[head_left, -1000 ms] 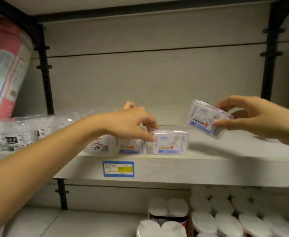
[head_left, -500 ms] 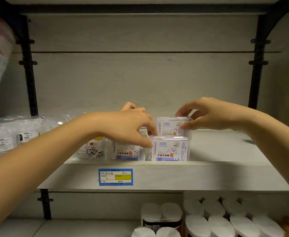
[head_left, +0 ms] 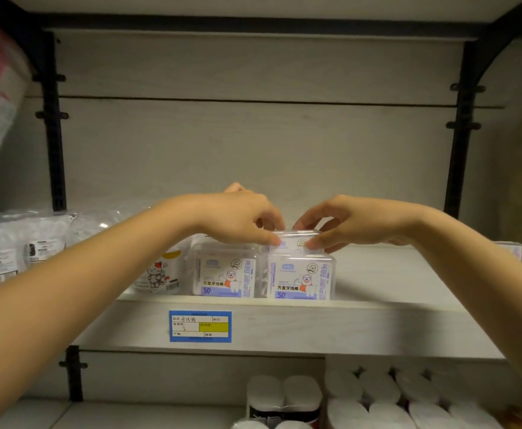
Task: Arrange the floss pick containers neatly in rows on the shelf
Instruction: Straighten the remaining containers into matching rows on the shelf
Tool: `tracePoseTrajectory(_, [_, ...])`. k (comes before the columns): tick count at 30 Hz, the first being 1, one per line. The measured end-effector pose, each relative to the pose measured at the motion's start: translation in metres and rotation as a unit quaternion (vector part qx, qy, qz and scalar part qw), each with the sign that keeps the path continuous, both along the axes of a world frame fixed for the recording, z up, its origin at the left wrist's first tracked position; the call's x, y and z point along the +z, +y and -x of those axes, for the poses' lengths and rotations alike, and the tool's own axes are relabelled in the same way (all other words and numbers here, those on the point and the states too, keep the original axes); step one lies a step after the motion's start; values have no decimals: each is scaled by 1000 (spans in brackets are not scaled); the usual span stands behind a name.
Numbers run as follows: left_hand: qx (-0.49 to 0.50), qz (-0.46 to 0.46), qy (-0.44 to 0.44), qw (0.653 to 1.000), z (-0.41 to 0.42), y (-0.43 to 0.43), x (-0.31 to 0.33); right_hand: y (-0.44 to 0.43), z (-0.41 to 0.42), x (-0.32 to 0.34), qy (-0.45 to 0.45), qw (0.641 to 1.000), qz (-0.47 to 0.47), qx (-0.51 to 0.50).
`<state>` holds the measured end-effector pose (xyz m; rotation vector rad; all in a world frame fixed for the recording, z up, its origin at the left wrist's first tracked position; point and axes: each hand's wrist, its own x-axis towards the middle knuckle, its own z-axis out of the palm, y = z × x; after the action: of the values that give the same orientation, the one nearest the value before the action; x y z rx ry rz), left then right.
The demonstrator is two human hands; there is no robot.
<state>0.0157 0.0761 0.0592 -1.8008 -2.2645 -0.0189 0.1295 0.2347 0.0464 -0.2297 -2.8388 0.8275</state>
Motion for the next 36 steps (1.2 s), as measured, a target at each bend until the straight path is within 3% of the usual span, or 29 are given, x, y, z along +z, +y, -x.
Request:
tracePoseTrajectory(5, [-1,18,-26,1000,5,8,-1,12,-16,6,13,1000,-3,-21])
tracePoseTrajectory(11, [-16,45,-87,995,22,16,1,86,-92,38,45,971,-145,-186])
tracePoseTrajectory(14, [-21,54,-107,993,27,24,2,128,-119,32,-29,929,-240,-281])
tracePoseTrajectory(19, [-21,97,-177,979,29,34,7,159,-127,4,-192,877,-295,-326])
tracePoseTrajectory(27, [21,169,-199,965,28,39,19,185,-124,-5,-245,841,-350,-332])
tracePoseTrajectory(30, [16,119,-168,978,22,42,21,189,-128,-4,-242,847,-344,-324])
tracePoseTrajectory(33, [-27,-10,-119,992,-4,58,27,185,-134,-1,-219,858,-341,-314])
tracePoseTrajectory(36, [-71,-115,-61,989,-40,84,26,171,-138,7,-140,884,-337,-293])
